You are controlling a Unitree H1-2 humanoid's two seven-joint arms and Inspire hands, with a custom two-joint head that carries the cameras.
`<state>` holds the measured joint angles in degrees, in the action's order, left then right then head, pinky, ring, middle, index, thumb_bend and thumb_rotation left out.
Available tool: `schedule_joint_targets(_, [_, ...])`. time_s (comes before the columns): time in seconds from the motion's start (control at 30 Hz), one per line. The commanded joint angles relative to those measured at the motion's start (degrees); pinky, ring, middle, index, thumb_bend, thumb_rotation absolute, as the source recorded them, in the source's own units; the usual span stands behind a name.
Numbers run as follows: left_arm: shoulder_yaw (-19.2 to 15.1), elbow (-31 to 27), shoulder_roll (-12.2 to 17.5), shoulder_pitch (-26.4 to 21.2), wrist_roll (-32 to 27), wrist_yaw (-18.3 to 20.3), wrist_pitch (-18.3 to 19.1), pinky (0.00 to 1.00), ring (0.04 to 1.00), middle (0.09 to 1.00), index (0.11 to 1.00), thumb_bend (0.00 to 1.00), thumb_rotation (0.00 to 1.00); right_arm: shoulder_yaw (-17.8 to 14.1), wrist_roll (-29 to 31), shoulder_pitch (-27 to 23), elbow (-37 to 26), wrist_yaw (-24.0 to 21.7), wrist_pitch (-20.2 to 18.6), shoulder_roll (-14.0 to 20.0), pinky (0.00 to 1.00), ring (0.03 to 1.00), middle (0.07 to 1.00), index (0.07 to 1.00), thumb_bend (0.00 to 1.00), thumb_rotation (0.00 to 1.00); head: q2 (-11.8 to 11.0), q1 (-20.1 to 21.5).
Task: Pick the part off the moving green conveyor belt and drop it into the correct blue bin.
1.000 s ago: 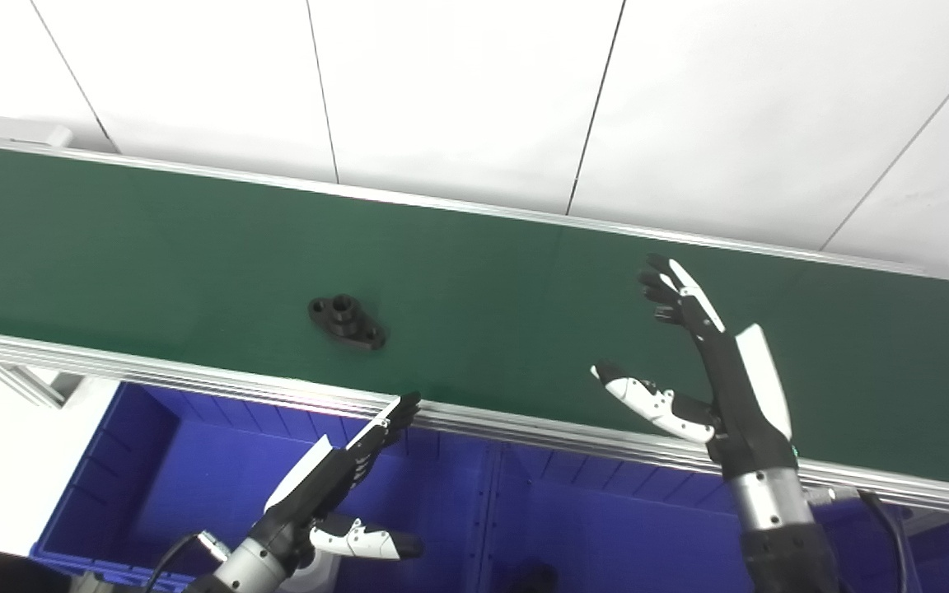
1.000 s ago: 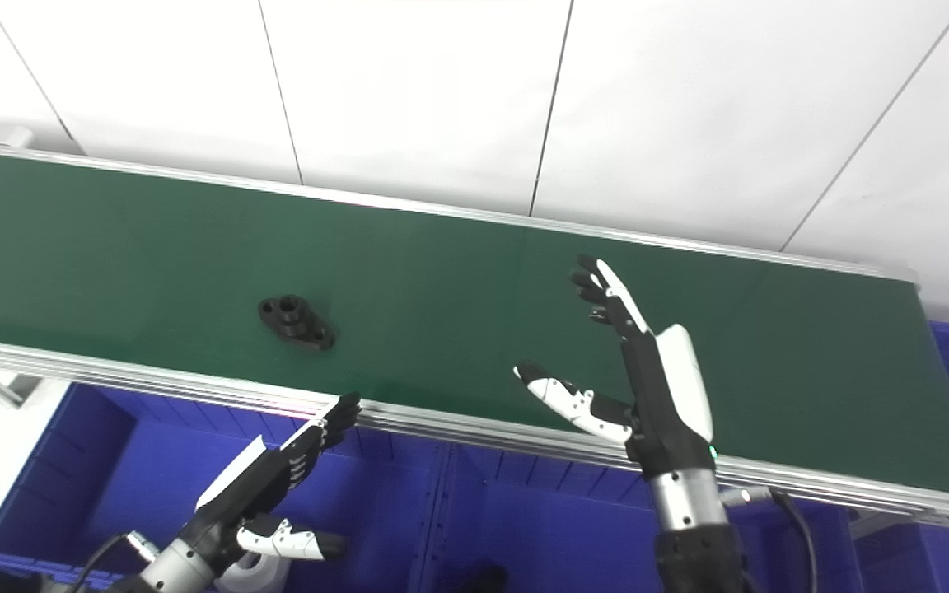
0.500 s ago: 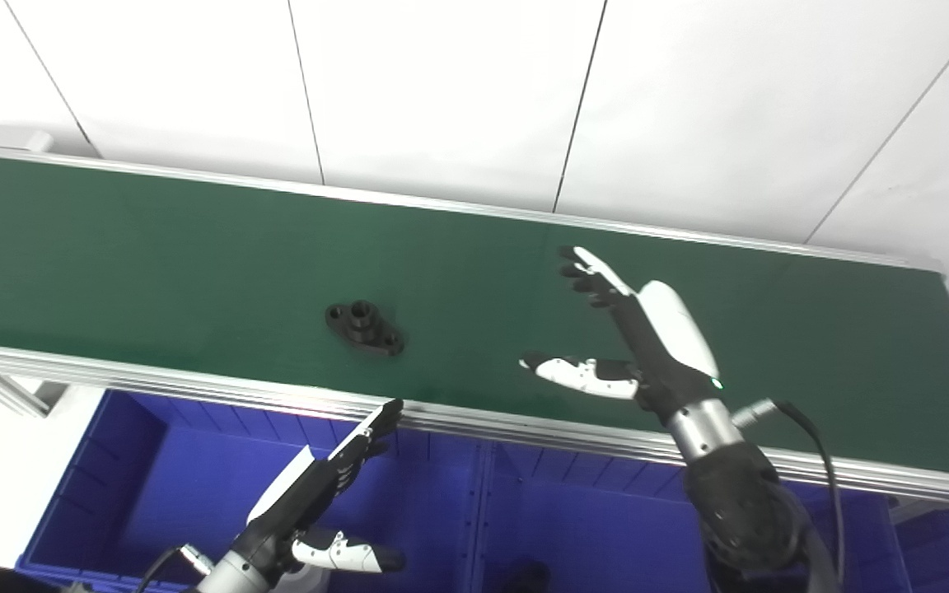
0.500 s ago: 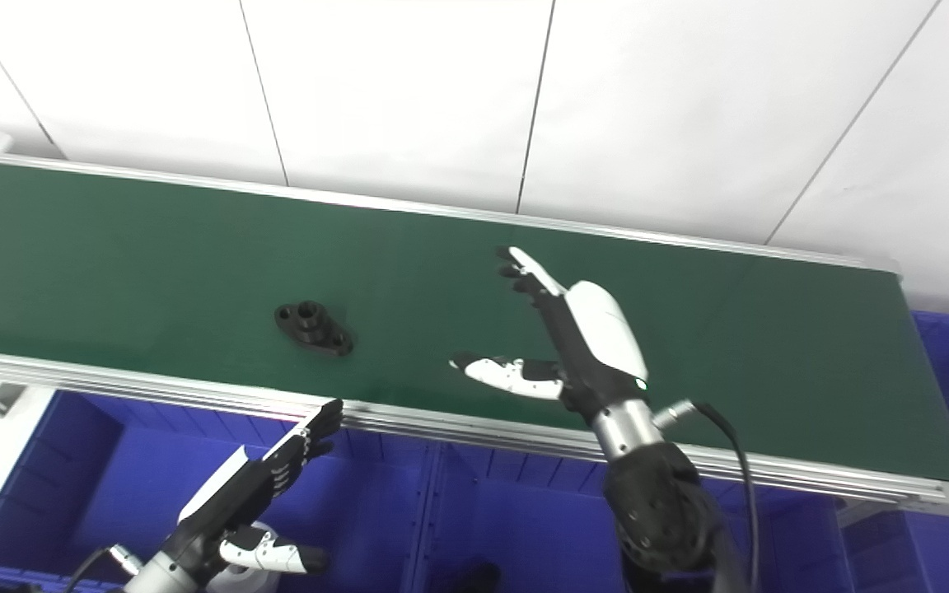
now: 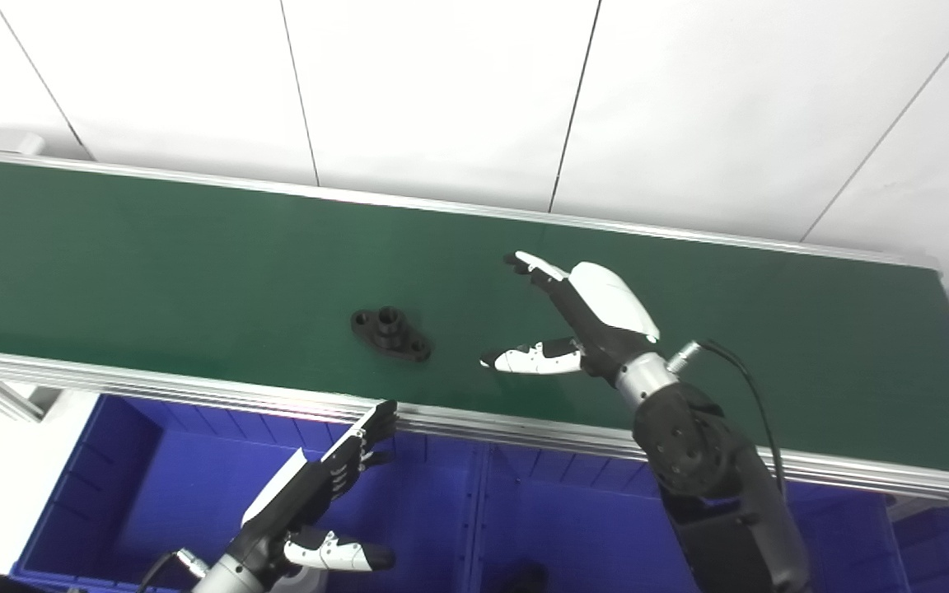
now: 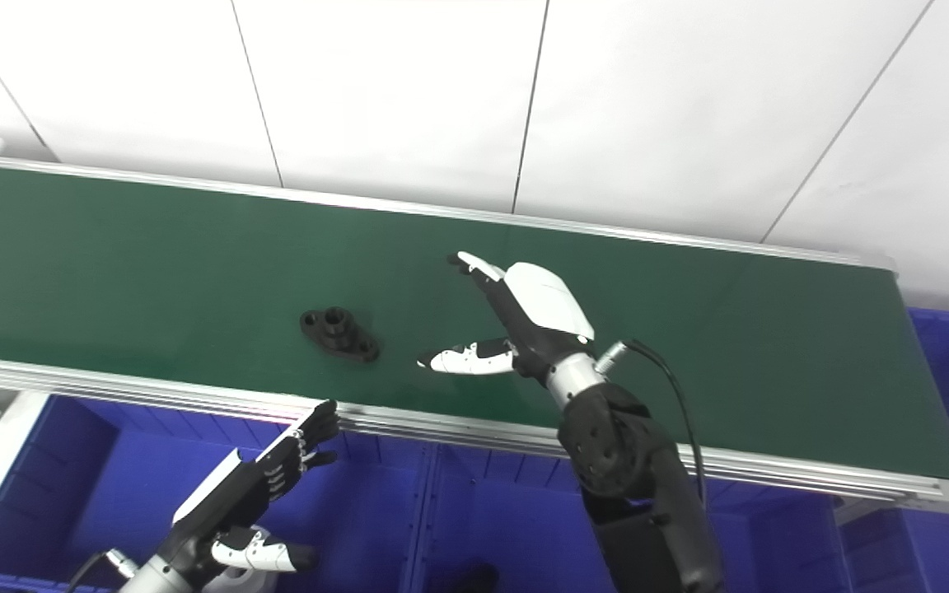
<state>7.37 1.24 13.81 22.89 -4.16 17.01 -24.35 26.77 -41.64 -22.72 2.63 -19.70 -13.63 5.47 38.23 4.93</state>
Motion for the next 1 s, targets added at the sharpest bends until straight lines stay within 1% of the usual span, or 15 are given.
schedule_joint_targets(0.0, [-0.25,-0.96,0.43,0.24,-0.56,0.56,-2.43,0.89,0.983,1.000,1.000,0.71,0.42,0.27,-0.12,-2.99,0.61,1.39,0.49,-1.48,0.79,0.865,0.886,0.911,0.76,0.44,-0.03,-0.10])
schedule_joint_targets(0.17, [-0.05,-1.61,0.46,0.56,-0.45,1.02,-2.37,0.88,0.979,1.000,1.000,0.72,0.41,1.89,-0.94,-4.80,5.50,3.41,2.02,-2.86,0.79,0.853,0.875,0.903,0.76,0.45,0.20,-0.55])
schedule_joint_targets(0.27, [0.05,-2.04,0.61,0.62,-0.25,1.45,-2.37,0.90,0.976,1.000,1.000,0.71,0.40,3.31,-1.43,-6.25,8.56,4.28,2.45,-3.51,0.82,0.871,0.883,0.906,0.75,0.48,0.30,-0.60])
schedule_joint_targets(0.37, [0.07,-2.36,0.55,0.78,-0.56,1.79,-2.25,0.90,0.976,1.000,1.000,0.72,0.38,4.19,-1.37,-7.17,11.51,6.12,3.83,-4.09,0.81,0.867,0.879,0.899,0.76,0.47,0.51,-0.77])
schedule_joint_targets(0.5, [0.20,-3.14,0.45,1.03,-0.34,1.85,-2.10,0.90,0.982,1.000,1.000,0.72,0.38,5.40,-1.36,-8.66,15.97,8.26,5.62,-4.77,0.79,0.854,0.871,0.893,0.75,0.47,0.82,-1.13])
schedule_joint_targets(0.6, [0.33,-3.67,0.42,1.18,-0.20,1.86,-2.05,0.90,0.982,1.000,1.000,0.72,0.37,6.42,-1.91,-9.62,18.81,9.33,5.92,-5.30,0.74,0.815,0.857,0.887,0.74,0.49,0.94,-1.33])
schedule_joint_targets(0.7, [0.47,-4.13,0.35,1.31,-0.09,1.82,-1.83,0.90,0.983,1.000,1.000,0.72,0.38,7.07,-2.13,-10.08,20.39,10.07,5.79,-5.70,0.73,0.807,0.853,0.883,0.74,0.49,1.10,-1.41])
schedule_joint_targets(0.87, [0.69,-4.75,0.15,1.35,-0.23,1.74,-1.56,0.90,0.986,1.000,1.000,0.73,0.38,8.27,-2.61,-10.24,22.09,11.03,5.81,-6.11,0.74,0.821,0.863,0.890,0.74,0.47,1.33,-1.69])
schedule_joint_targets(0.97, [0.79,-5.37,-0.01,1.38,-0.01,1.56,-0.99,0.90,0.985,1.000,1.000,0.74,0.38,9.33,-3.28,-9.87,22.58,11.85,5.92,-6.00,0.74,0.813,0.856,0.885,0.74,0.43,1.50,-1.54])
